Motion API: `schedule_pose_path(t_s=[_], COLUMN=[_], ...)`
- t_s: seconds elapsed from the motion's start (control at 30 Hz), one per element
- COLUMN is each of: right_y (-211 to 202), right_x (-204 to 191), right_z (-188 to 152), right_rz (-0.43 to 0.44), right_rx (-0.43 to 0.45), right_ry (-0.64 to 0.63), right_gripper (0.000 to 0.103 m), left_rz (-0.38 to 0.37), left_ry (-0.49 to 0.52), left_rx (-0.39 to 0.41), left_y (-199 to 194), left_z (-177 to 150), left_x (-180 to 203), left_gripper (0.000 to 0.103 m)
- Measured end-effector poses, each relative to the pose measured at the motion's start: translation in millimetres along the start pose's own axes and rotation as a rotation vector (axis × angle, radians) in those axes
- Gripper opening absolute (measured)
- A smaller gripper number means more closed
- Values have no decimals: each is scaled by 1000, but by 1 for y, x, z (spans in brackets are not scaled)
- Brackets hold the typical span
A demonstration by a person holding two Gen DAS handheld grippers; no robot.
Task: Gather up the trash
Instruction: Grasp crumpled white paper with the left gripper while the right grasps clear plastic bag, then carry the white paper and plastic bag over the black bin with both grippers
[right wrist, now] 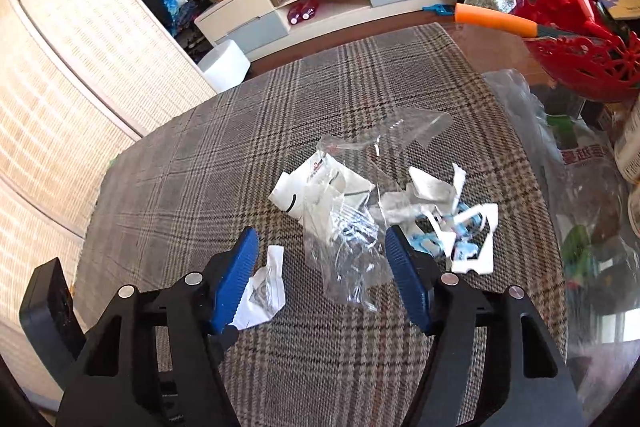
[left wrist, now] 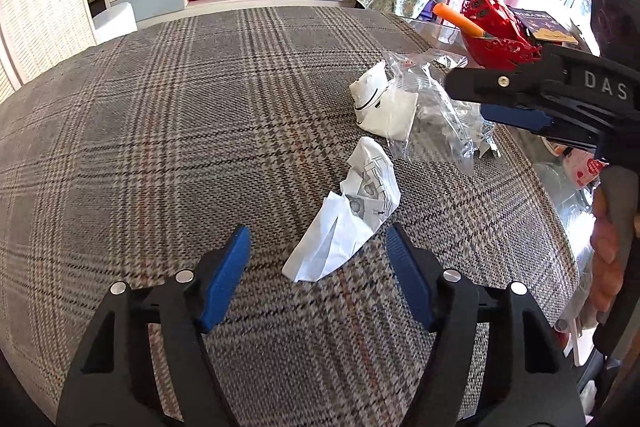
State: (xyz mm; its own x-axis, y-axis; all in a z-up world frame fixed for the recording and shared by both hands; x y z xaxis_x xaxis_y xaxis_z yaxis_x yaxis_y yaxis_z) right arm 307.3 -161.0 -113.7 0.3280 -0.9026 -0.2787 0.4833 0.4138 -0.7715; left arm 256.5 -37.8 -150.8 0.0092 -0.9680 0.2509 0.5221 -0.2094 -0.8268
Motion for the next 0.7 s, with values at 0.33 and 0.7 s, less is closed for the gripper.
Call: schedule_pose_path(t_s=[0.33,0.7], right_y=[33,-4], right_x=[12,-9], right_z=[-10,-8], right_rz=[-58,-51], right_rx=[-69,-18], right_ry=[-28,-87], right_gripper=[32,11], left_rz=[-7,-18], left_ry=[37,66], left_rx=[-19,-3], left_y=[23,-6], left_z=[1,-10], left_x=[4,13], left_gripper=[19,2])
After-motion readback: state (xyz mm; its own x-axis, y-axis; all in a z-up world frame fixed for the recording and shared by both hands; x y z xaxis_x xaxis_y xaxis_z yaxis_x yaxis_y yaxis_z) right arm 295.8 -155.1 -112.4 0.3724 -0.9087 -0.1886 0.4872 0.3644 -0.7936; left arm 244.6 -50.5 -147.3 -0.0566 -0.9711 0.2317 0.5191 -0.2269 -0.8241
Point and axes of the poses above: each gripper's, at about its wrist camera, not at the fingertips, and y roughly the way its jaws point, x to its right, z to its top, the point moved 8 cm from there along y, roughly the way its jaws point, and after that the axes turned 12 degrees about -y, right-handed, at the moved point
